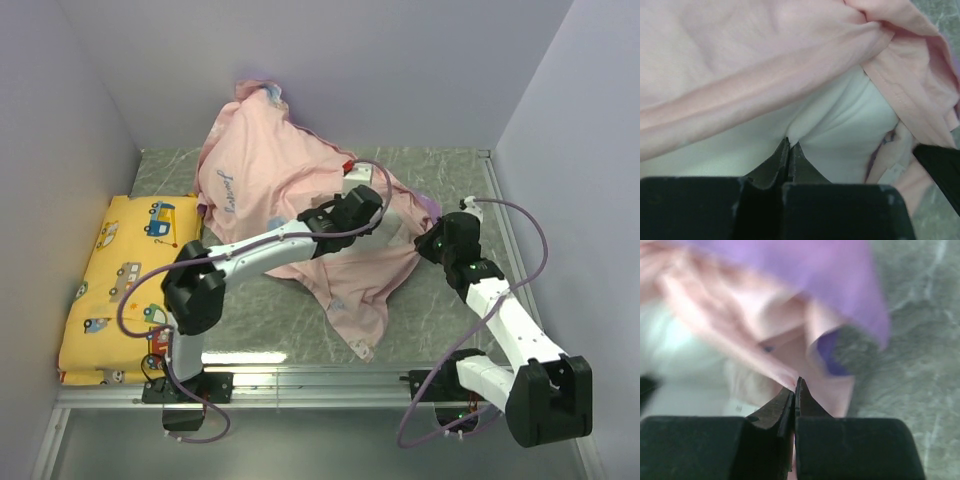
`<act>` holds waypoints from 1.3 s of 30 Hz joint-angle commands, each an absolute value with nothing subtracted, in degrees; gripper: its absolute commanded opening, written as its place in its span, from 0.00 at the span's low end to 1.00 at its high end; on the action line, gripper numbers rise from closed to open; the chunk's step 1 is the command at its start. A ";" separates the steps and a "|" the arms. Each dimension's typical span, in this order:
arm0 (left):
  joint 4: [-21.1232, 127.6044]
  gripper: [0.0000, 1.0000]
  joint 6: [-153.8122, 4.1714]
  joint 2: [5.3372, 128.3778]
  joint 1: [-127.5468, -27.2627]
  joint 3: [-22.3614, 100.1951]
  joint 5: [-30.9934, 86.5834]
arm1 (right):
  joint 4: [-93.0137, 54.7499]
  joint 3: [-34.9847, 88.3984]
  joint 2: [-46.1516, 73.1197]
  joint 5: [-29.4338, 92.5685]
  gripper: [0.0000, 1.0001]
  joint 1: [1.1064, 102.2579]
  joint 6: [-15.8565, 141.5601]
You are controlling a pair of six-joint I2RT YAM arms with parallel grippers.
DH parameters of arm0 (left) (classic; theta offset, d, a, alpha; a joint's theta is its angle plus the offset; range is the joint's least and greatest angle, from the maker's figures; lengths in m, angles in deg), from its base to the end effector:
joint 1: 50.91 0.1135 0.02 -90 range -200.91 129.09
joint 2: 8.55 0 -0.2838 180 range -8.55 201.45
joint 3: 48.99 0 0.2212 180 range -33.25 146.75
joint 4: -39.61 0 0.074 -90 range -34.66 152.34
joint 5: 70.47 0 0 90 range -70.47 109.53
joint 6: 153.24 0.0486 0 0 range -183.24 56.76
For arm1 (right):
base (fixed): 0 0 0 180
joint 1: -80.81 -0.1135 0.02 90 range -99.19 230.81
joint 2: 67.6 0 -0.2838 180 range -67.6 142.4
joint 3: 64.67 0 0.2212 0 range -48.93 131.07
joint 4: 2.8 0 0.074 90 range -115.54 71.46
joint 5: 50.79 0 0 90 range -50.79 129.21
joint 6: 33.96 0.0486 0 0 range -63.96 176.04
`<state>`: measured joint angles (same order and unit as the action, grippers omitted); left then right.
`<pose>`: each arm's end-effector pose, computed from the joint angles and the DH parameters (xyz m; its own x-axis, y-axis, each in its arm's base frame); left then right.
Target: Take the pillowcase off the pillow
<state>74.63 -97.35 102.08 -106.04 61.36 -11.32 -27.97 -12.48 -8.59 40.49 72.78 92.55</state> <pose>0.2695 -0.3432 0.3111 -0.5344 -0.0753 -0.8419 0.1998 0.9565 -0.2123 0.1957 0.0265 0.2656 -0.4936 0.5311 -0.6887 0.2149 0.8418 0.4951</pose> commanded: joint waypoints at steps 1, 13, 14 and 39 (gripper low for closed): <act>76.26 0.00 -95.15 93.42 -102.68 57.73 -11.58 | -32.15 -9.55 -5.99 45.97 0.00 73.95 90.76; 70.56 0.00 -94.53 87.69 -103.02 51.92 -4.29 | -35.23 -3.67 -14.51 46.94 0.74 65.44 88.03; 70.38 0.00 -94.79 87.60 -103.02 52.00 -4.02 | -35.32 -3.32 -14.86 48.07 0.76 64.56 87.94; 70.11 0.00 -95.93 65.20 -103.99 39.27 -1.74 | -29.53 -4.54 4.37 42.21 0.18 79.84 90.39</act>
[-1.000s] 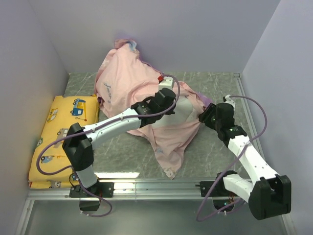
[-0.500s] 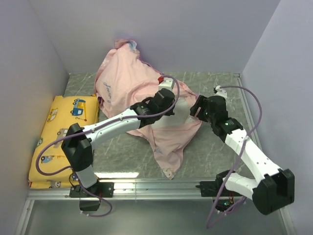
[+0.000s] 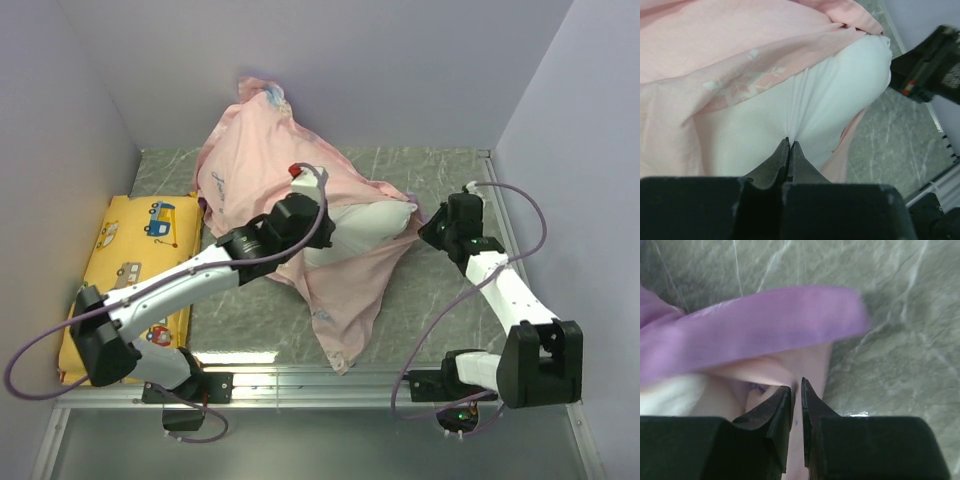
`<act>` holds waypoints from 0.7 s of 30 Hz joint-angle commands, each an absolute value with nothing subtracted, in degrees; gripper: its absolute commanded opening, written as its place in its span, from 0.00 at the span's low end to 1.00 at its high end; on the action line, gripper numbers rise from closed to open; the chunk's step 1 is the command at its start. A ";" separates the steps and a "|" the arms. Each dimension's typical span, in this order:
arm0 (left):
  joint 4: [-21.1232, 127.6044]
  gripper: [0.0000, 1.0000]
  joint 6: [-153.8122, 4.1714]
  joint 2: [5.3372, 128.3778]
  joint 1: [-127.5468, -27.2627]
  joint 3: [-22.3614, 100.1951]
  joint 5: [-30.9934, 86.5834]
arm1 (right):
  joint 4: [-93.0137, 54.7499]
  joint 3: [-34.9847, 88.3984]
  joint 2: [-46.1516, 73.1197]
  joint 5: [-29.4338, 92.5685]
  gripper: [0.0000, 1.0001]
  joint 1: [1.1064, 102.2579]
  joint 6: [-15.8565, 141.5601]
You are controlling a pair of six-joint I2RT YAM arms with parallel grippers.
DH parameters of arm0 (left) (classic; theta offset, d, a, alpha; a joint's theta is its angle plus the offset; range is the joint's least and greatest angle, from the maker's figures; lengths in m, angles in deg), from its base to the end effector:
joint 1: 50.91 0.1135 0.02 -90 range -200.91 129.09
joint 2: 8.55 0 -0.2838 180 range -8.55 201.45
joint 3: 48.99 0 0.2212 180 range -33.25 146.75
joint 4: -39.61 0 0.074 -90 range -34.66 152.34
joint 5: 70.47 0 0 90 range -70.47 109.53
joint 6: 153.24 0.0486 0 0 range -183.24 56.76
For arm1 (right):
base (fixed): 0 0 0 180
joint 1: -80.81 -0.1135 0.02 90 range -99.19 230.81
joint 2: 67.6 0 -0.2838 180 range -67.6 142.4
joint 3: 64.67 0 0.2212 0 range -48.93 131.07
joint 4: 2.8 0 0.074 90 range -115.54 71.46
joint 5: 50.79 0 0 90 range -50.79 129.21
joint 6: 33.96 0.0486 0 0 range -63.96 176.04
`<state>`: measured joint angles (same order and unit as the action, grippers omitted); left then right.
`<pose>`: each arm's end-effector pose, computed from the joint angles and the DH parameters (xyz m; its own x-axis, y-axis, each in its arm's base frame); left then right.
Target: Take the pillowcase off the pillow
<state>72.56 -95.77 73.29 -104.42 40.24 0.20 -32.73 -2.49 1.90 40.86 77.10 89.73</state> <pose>0.1956 -0.2374 0.3712 -0.5288 -0.1384 -0.8374 0.3519 0.8621 -0.3647 0.2372 0.0140 0.2769 -0.5258 0.5215 -0.6720 0.3003 0.8529 0.4270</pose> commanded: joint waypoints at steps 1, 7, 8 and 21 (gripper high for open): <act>69.50 0.00 -96.20 64.06 -103.99 38.04 -1.30 | -27.35 -4.80 5.43 39.93 0.17 79.76 90.58; 64.76 0.01 -96.73 61.41 -103.99 38.46 -0.77 | -6.18 -11.21 11.06 12.79 0.19 78.18 95.58; 63.36 0.00 -96.73 62.72 -104.08 38.90 -0.68 | -4.06 -11.83 11.85 10.06 0.20 76.87 96.02; 58.06 0.00 -98.66 84.61 -103.99 56.13 2.92 | -12.76 -28.27 -15.45 29.43 0.73 65.34 98.14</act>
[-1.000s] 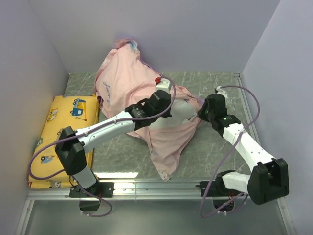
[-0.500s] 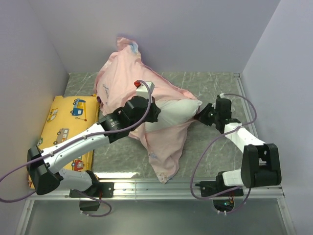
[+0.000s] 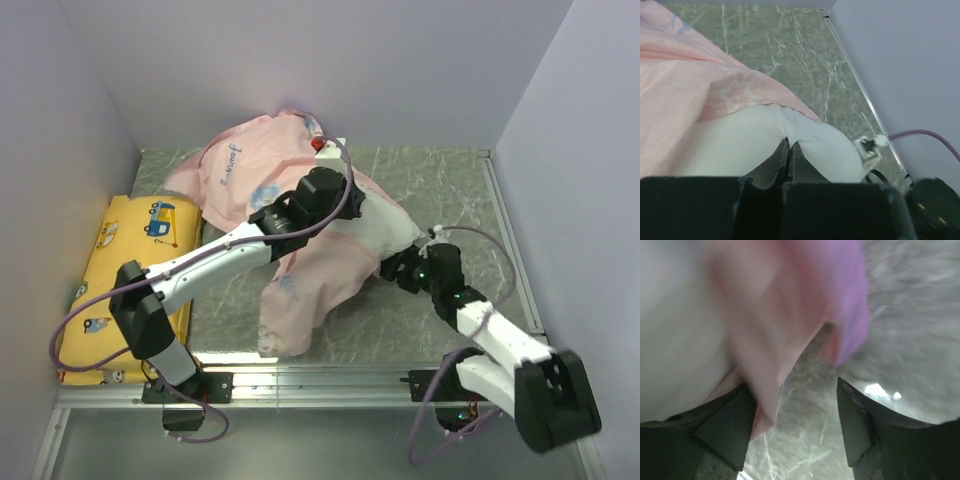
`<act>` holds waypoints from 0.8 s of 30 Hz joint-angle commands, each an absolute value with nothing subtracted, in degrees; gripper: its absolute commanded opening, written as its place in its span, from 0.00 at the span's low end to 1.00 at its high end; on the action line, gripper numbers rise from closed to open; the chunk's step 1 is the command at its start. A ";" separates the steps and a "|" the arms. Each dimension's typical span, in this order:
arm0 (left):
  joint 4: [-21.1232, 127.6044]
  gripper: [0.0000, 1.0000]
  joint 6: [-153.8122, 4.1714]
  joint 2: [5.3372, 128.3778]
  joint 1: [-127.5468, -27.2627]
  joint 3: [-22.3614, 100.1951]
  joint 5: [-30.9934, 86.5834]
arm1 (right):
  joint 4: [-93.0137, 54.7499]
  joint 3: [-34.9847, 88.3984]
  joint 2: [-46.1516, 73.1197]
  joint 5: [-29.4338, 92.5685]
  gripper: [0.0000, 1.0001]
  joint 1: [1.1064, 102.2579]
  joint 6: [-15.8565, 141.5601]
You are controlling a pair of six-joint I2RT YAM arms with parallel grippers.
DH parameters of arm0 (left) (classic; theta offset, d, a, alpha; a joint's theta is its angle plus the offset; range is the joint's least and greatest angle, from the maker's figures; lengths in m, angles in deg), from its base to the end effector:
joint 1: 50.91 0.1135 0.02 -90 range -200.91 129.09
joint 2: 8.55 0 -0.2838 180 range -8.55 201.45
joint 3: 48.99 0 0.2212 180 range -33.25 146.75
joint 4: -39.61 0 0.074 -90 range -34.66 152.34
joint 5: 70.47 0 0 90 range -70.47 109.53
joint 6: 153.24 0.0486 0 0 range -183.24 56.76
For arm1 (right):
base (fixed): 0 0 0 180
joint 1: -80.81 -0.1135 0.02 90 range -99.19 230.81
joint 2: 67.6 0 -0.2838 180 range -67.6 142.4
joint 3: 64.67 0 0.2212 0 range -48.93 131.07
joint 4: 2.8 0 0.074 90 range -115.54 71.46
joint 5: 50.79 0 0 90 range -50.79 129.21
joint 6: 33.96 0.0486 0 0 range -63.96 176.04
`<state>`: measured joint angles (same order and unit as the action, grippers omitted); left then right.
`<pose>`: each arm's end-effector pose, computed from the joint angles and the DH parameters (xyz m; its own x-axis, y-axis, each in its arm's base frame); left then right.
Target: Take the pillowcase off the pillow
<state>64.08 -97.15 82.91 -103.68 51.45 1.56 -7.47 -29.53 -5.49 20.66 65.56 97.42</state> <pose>0.2307 -0.2788 0.3996 -0.4563 -0.2767 -0.8457 0.3891 0.7927 -0.4692 0.1760 0.0640 0.2010 -0.7173 0.4540 -0.5285 -0.0486 0.7241 0.6880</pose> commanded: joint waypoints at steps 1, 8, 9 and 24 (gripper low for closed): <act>57.46 0.00 -99.01 85.75 -103.99 55.96 3.44 | -15.96 -27.05 -21.57 31.71 0.74 65.34 98.22; 55.79 0.00 -100.94 88.48 -103.99 52.89 4.85 | -35.14 -19.40 -42.71 38.60 0.77 65.08 96.48; 55.78 0.00 -101.29 88.57 -103.99 52.36 5.38 | -35.32 -18.44 -43.16 37.64 0.78 65.08 95.42; 55.17 0.00 -101.21 85.76 -104.25 48.48 10.48 | -19.96 -11.57 -18.39 48.42 0.82 47.95 83.81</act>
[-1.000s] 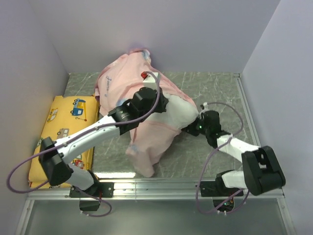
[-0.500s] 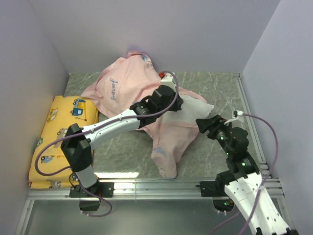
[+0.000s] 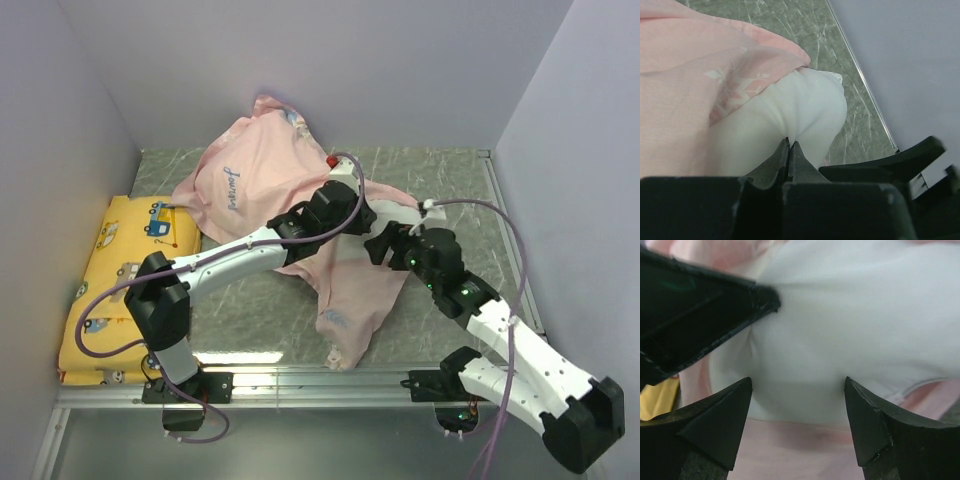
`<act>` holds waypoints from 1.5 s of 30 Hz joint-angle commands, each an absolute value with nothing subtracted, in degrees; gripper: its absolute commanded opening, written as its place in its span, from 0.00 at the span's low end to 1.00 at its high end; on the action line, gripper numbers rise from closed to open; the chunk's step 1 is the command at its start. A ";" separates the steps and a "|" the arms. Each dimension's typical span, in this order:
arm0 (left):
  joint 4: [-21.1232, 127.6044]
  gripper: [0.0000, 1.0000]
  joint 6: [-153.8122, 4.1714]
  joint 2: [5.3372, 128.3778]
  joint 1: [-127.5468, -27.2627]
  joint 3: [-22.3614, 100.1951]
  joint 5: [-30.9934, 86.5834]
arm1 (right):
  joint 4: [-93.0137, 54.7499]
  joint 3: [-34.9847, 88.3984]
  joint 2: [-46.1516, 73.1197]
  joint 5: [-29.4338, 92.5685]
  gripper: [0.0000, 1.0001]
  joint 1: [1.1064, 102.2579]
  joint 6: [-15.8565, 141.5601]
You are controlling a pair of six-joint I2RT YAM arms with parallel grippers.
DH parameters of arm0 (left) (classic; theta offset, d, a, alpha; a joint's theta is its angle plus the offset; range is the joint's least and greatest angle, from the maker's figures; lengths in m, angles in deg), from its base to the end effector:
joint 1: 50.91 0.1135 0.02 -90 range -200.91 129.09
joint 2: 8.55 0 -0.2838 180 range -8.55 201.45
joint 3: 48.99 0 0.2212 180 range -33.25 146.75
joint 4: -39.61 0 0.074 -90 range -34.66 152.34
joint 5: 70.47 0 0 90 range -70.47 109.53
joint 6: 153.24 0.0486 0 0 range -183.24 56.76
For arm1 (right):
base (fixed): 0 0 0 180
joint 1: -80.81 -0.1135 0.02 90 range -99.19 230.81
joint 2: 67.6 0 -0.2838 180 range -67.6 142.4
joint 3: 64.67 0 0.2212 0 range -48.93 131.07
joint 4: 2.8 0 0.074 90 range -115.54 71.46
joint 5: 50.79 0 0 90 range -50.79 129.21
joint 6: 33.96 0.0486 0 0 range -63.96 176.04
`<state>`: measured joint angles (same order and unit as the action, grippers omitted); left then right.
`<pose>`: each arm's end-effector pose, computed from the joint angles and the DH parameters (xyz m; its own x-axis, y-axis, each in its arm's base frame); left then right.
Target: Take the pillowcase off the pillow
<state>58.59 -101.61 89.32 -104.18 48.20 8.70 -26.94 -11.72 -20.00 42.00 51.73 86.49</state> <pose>0.2434 -0.3109 0.3510 -0.5807 -0.2412 -0.7776 0.4093 0.7391 -0.5350 0.1452 0.0781 0.3042 -0.4683 0.3188 -0.8241 -0.2411 0.8512 0.4663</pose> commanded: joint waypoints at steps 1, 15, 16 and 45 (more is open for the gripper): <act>55.17 0.00 -101.12 85.58 -104.25 48.49 11.53 | -18.81 -12.18 -17.07 49.31 0.82 46.81 83.90; 58.08 0.40 -104.11 75.85 -104.78 42.26 8.38 | -11.15 -11.66 -5.46 48.00 0.00 45.04 88.90; 57.29 0.51 -103.76 74.70 -105.22 40.85 7.33 | -11.07 -11.49 -5.72 47.56 0.00 45.04 89.26; 65.98 0.84 -120.62 71.95 -127.63 17.38 -16.33 | -20.91 -0.86 -2.83 47.56 0.00 44.95 88.12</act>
